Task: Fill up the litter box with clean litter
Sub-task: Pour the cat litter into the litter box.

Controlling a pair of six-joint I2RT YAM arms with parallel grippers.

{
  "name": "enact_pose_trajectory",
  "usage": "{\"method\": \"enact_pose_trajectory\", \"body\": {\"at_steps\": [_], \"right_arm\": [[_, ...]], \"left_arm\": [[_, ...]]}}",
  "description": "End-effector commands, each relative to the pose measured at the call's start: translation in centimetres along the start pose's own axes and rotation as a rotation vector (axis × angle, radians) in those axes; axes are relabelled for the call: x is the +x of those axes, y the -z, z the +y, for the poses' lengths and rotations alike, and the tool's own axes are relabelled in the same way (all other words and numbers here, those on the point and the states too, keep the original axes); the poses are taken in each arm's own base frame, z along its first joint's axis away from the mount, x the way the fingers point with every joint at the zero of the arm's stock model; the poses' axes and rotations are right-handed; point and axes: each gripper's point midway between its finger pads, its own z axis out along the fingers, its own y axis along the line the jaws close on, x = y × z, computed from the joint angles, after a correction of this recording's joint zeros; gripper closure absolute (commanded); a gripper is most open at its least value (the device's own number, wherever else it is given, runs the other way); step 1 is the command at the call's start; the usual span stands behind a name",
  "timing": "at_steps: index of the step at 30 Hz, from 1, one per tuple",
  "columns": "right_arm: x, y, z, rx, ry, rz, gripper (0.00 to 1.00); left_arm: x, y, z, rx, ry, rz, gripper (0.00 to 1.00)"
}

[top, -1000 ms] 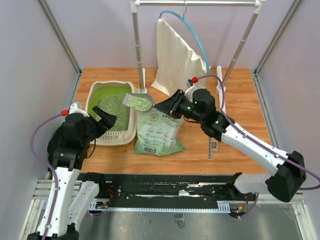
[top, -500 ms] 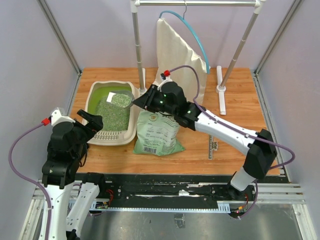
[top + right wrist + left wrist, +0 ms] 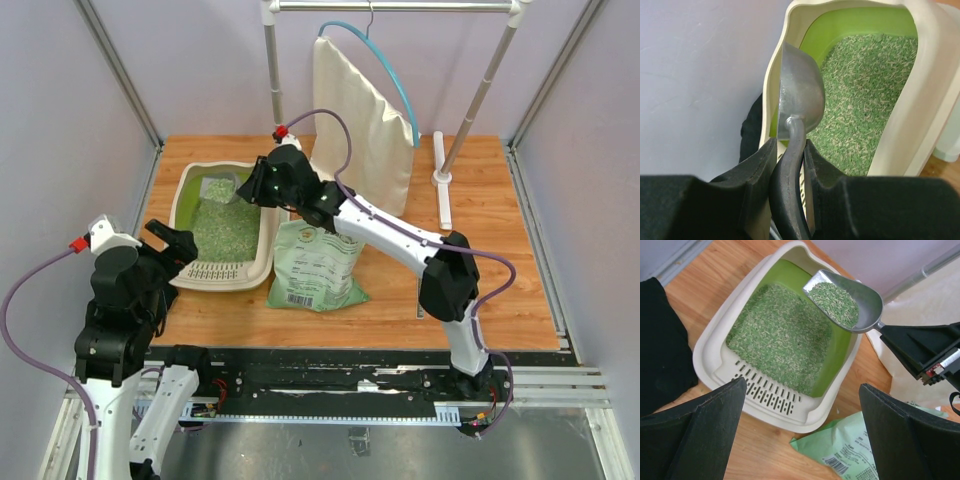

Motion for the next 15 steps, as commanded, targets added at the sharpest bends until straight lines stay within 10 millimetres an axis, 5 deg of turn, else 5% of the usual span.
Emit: {"method": "enact_pose_trajectory", "body": {"at_steps": [1, 15], "right_arm": [[-0.9, -1.2, 0.7, 0.031, 0.099, -0.046, 0.99], [-2.3, -7.4, -0.4, 0.083, 0.293, -0.141, 0.99]], "left_arm": [[-1.3, 0.3, 0.8, -0.037, -0.041, -0.052, 0.0], [-0.5, -0.6, 0.4, -0.011, -0.074, -0.033, 0.0]]}}
